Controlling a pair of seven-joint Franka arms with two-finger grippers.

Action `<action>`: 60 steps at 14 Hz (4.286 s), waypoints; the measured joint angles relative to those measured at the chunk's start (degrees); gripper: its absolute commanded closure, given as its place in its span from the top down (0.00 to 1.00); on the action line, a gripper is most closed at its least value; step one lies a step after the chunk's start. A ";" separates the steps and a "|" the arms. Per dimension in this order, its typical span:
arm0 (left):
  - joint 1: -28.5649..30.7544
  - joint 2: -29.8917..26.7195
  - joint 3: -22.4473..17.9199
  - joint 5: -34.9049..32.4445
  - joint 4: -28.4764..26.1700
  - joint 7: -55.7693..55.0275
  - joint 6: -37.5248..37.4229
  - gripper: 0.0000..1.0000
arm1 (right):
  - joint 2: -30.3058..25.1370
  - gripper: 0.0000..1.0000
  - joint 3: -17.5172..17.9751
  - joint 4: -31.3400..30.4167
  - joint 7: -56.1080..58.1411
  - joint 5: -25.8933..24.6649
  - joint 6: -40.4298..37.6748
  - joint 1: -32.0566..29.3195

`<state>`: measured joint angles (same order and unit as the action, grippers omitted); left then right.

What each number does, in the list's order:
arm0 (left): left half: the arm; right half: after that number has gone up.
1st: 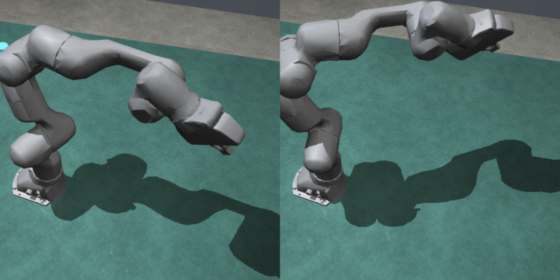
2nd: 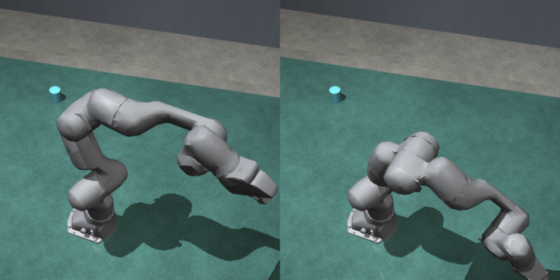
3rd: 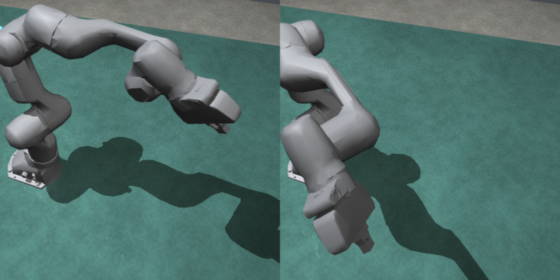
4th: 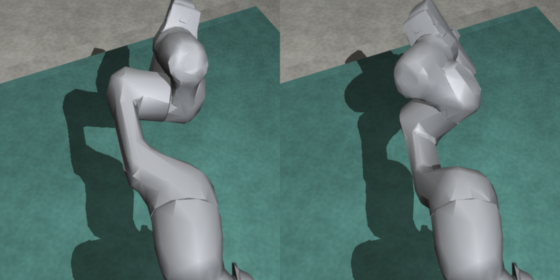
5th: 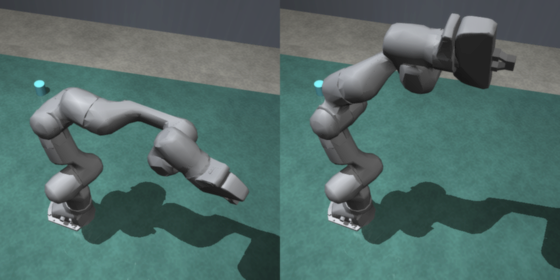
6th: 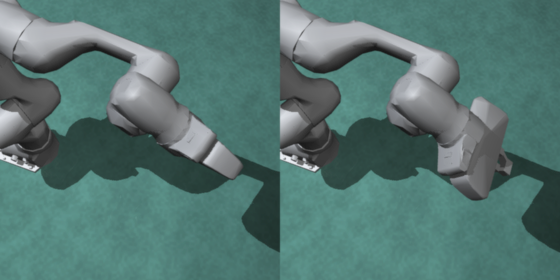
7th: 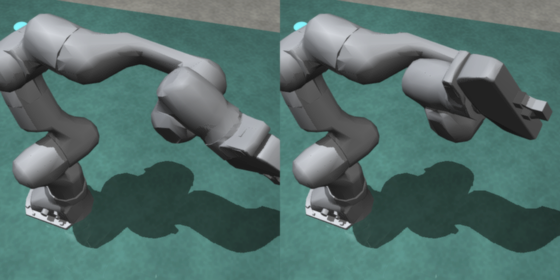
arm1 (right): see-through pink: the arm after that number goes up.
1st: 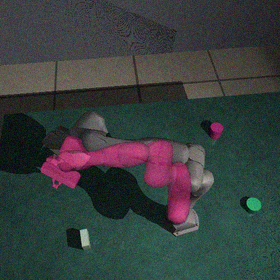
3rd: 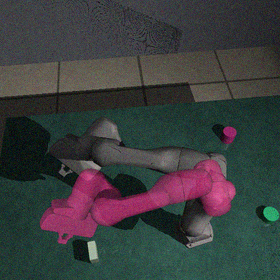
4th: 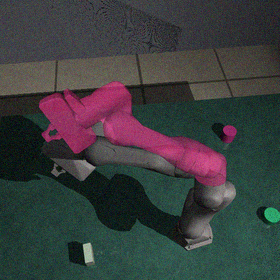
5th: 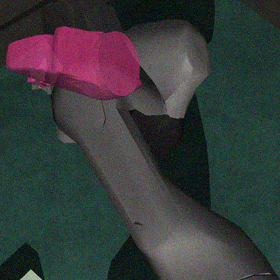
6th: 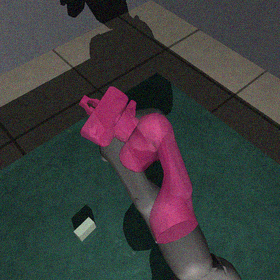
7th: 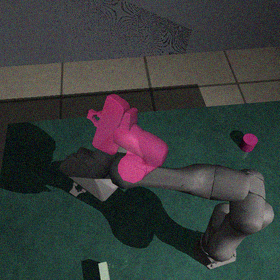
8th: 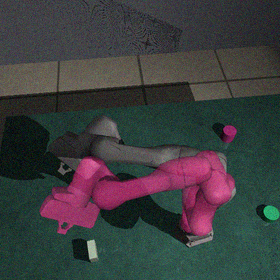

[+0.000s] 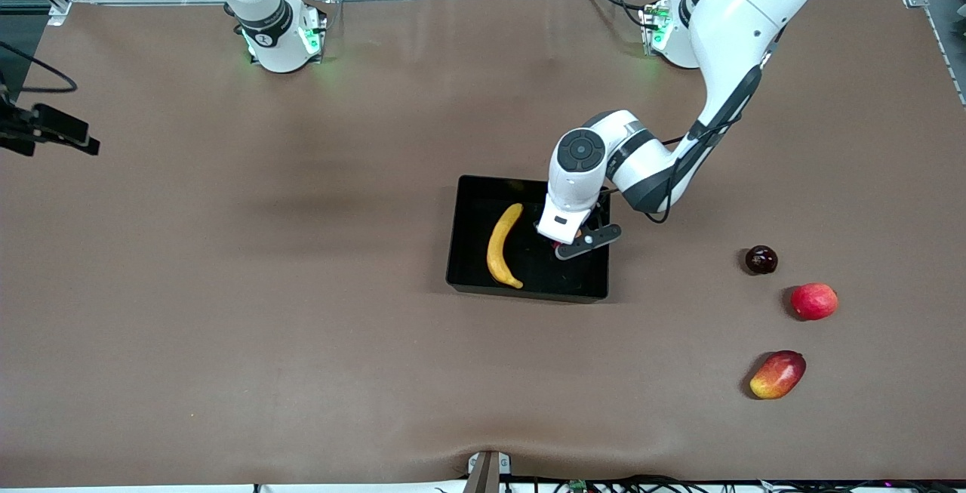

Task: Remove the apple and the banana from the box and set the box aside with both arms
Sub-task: 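Grasp the red-yellow apple with the left gripper and lift it out, then carry the apple beside the plum and mango, open the left gripper, then move the left gripper back into the box toward the yellow banana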

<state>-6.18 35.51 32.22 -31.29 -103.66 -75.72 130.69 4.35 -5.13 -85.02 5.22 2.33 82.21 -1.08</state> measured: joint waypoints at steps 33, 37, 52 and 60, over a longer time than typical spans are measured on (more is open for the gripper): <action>35.25 12.17 0.78 -1.86 16.31 50.13 -1.93 0.23 | 2.74 1.00 0.38 -1.73 -13.49 5.70 2.73 8.70; 35.21 13.15 1.01 -0.64 16.30 49.96 -1.89 0.74 | 2.76 1.00 0.48 -1.74 -16.99 6.01 3.19 11.29; 34.84 5.90 18.41 -0.39 16.30 40.99 -20.84 1.00 | 3.56 1.00 0.50 -1.74 -19.27 8.44 4.83 12.65; 14.23 6.89 22.39 -0.27 15.10 22.60 -18.35 1.00 | 3.91 1.00 0.54 -1.74 -21.58 8.52 6.02 14.56</action>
<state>8.06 42.40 54.61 -31.55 -88.55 -53.13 112.34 8.25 -4.59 -86.76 -16.36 10.86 88.22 13.49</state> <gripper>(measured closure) 0.000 0.000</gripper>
